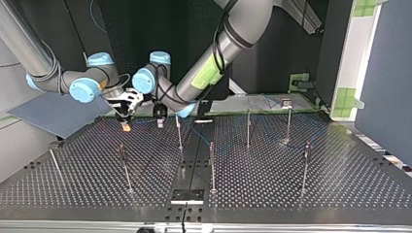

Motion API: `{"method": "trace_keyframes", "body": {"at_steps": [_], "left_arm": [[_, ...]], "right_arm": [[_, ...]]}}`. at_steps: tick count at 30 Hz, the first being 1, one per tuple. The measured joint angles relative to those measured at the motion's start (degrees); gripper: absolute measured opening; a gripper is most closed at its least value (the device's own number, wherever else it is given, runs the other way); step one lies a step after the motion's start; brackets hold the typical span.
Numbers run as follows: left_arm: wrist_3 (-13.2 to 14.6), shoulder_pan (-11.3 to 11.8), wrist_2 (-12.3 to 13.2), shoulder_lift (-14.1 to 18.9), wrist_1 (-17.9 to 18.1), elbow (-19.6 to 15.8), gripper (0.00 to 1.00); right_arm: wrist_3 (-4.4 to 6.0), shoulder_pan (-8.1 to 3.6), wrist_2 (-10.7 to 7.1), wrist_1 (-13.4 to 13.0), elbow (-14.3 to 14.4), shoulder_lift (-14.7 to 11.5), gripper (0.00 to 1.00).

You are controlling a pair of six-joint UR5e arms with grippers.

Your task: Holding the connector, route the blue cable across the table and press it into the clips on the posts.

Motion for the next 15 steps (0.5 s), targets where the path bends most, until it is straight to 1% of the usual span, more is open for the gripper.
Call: {"method": "trace_keyframes", "body": {"at_steps": [1, 3, 4, 5, 6, 7, 10, 15], "left_arm": [[0.13, -0.10, -0.04, 0.00, -0.01, 0.00, 0.67], [0.47, -0.32, -0.24, -0.01, -0.01, 0.01, 0.23], [0.56, -0.41, -0.42, -0.01, -0.02, 0.01, 0.23], [0.62, -0.50, -0.65, -0.01, -0.02, 0.01, 0.09], [0.65, -0.60, -1.03, 0.00, -0.04, 0.01, 0.09], [0.62, -0.67, -1.35, 0.01, -0.07, 0.02, 0.00], [0.17, -0.80, -2.37, 0.04, -0.24, 0.01, 0.00], [-1.49, -1.18, -3.98, 0.44, -1.52, 0.02, 0.00]], "right_arm": [[-0.02, 0.00, 0.00, 0.00, 0.00, 0.00, 0.00], [-0.06, -0.01, 0.00, 0.00, 0.00, -0.01, 0.00], [-0.07, -0.01, 0.00, -0.01, 0.00, -0.02, 0.00], [-0.07, -0.01, -0.01, -0.03, 0.01, -0.03, 0.00], [-0.08, -0.01, 0.00, -0.04, 0.01, -0.03, 0.00], [-0.08, -0.01, -0.01, -0.05, -0.01, -0.04, 0.00], [0.03, -0.01, -0.01, -0.08, -0.09, -0.07, 0.00], [0.42, 0.00, -0.01, -0.09, -0.32, -0.07, 0.00]]}}
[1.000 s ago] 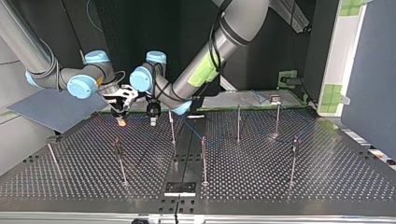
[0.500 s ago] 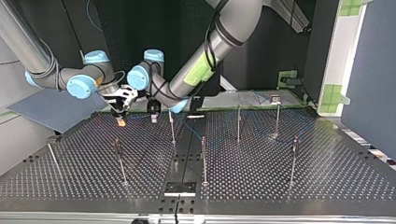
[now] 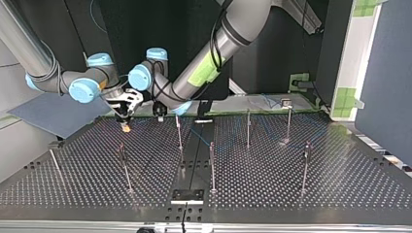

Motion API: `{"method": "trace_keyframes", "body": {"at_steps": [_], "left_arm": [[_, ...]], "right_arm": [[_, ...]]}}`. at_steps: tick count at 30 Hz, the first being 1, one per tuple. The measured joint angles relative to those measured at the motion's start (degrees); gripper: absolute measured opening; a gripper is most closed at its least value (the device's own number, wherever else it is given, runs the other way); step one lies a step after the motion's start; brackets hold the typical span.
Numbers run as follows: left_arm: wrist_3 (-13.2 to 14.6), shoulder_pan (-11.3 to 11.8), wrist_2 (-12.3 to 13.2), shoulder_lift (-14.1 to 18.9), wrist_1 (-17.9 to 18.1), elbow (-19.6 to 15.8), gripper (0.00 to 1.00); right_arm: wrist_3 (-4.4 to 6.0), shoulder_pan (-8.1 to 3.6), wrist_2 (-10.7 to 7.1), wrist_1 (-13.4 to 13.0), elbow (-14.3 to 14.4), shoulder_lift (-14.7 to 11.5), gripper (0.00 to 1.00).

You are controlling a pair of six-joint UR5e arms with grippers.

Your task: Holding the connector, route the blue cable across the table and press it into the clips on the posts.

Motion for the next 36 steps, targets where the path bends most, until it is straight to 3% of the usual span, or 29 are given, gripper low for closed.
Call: {"method": "trace_keyframes", "body": {"at_steps": [4, 9, 14, 18, 27, 36], "left_arm": [[-0.94, -0.48, -1.63, 0.41, -0.79, -0.01, 0.00], [-1.39, -1.29, -3.79, 1.75, -1.37, -0.04, 0.00], [-1.39, -1.84, -5.94, 3.91, -1.84, -0.05, 0.00], [-1.20, -2.24, -6.95, 5.92, -2.61, -0.08, 0.00], [-0.10, -3.44, -8.84, 10.62, -2.45, -1.81, 0.00], [1.79, -3.76, -8.79, 14.64, 1.10, -5.65, 0.00]], "right_arm": [[0.57, 0.00, -0.06, 0.48, -0.80, -0.05, 0.00], [0.32, 0.21, -0.09, 2.08, -2.30, -0.32, 0.00], [0.54, 0.06, -0.09, 4.60, -3.39, -2.30, 0.00], [1.87, 0.02, -0.60, 5.57, -3.60, -4.13, 0.00], [6.23, -0.11, -3.03, 6.27, -4.55, -8.94, 0.00], [6.55, 0.28, -3.25, 8.74, -4.68, -13.60, 0.00]]}}
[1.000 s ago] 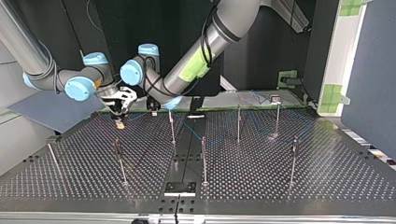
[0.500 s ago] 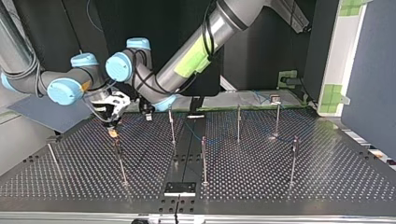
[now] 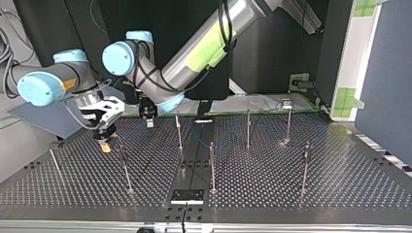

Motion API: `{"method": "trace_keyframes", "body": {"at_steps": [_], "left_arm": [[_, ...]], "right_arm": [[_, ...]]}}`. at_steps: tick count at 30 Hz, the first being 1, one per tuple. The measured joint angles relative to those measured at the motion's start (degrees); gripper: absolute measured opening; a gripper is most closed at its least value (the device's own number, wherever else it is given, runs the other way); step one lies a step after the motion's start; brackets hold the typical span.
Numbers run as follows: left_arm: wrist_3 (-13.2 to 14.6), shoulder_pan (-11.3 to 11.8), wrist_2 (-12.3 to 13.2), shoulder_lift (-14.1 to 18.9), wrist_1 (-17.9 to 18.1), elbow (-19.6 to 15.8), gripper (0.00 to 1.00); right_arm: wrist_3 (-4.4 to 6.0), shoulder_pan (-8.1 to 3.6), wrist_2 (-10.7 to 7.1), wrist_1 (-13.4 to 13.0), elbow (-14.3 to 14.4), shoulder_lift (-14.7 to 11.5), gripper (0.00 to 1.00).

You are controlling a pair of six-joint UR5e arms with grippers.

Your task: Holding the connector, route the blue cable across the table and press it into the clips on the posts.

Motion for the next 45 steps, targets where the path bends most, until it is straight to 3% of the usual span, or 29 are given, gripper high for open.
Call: {"method": "trace_keyframes", "body": {"at_steps": [7, 18, 29, 36, 45], "left_arm": [[0.24, -0.77, 0.07, 3.51, 1.35, -2.91, 0.00], [2.01, -1.81, 0.07, 7.97, 2.47, -3.32, 0.00], [2.61, -0.19, 0.30, 8.47, 2.72, -3.53, 0.00], [3.54, 3.29, 3.74, 8.45, 4.58, -3.91, 0.00], [3.58, 5.19, 8.25, 7.65, 8.44, -3.93, 0.00]], "right_arm": [[-0.03, 0.13, 0.01, 1.42, -0.02, -3.27, 0.00], [-0.03, 0.32, 0.00, 1.64, -0.01, -3.85, 0.00], [0.52, 0.43, -0.24, 2.32, -1.19, -5.72, 0.00], [0.57, 0.34, -0.35, 2.82, -1.71, -5.86, 0.00], [0.66, -0.23, -0.35, 2.57, -1.76, -5.66, 0.00]]}}
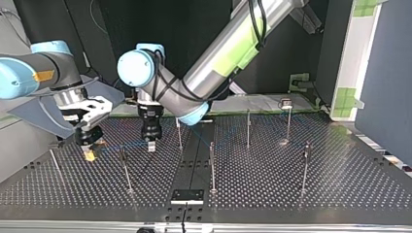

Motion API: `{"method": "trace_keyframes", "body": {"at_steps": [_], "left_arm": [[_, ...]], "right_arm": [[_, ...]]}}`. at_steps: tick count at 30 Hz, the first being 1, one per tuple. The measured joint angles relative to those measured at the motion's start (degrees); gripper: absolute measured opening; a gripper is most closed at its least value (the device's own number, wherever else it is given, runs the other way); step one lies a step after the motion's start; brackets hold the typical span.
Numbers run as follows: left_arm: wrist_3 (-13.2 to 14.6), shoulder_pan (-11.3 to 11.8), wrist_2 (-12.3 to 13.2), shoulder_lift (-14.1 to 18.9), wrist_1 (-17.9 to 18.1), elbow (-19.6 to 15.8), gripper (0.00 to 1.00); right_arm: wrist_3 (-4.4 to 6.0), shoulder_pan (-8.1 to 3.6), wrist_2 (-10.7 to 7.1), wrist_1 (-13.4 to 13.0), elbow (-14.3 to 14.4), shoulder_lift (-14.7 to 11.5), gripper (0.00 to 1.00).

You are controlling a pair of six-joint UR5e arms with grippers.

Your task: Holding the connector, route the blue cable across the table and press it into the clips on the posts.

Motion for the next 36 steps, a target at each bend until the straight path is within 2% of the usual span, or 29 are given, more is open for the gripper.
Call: {"method": "trace_keyframes", "body": {"at_steps": [14, 21, 33, 34, 35, 36], "left_arm": [[-0.15, 1.41, 7.25, -1.84, 3.38, 0.15, 0.00], [-0.16, 2.27, 10.40, -1.91, 4.68, 0.17, 0.00], [-0.26, 3.80, 11.24, -2.13, 4.82, 0.67, 0.00], [-0.29, 3.83, 11.26, -2.13, 4.54, 0.68, 0.05], [-0.34, 3.82, 11.27, -2.13, 4.22, 0.68, 0.18], [-0.44, 3.76, 11.30, -2.13, 3.74, 0.69, 0.18]], "right_arm": [[0.07, -1.32, -0.06, -0.82, -0.14, 1.11, 0.00], [0.12, -2.35, -1.28, -1.48, -0.58, 1.73, 0.00], [-0.23, -3.79, -3.22, -2.81, -1.31, 3.13, 0.00], [-0.26, -3.90, -3.29, -2.83, -1.31, 3.15, 0.00], [-0.28, -3.98, -3.31, -2.85, -1.31, 3.16, 0.00], [-0.30, -4.05, -3.34, -2.87, -1.31, 3.16, 0.00]]}}
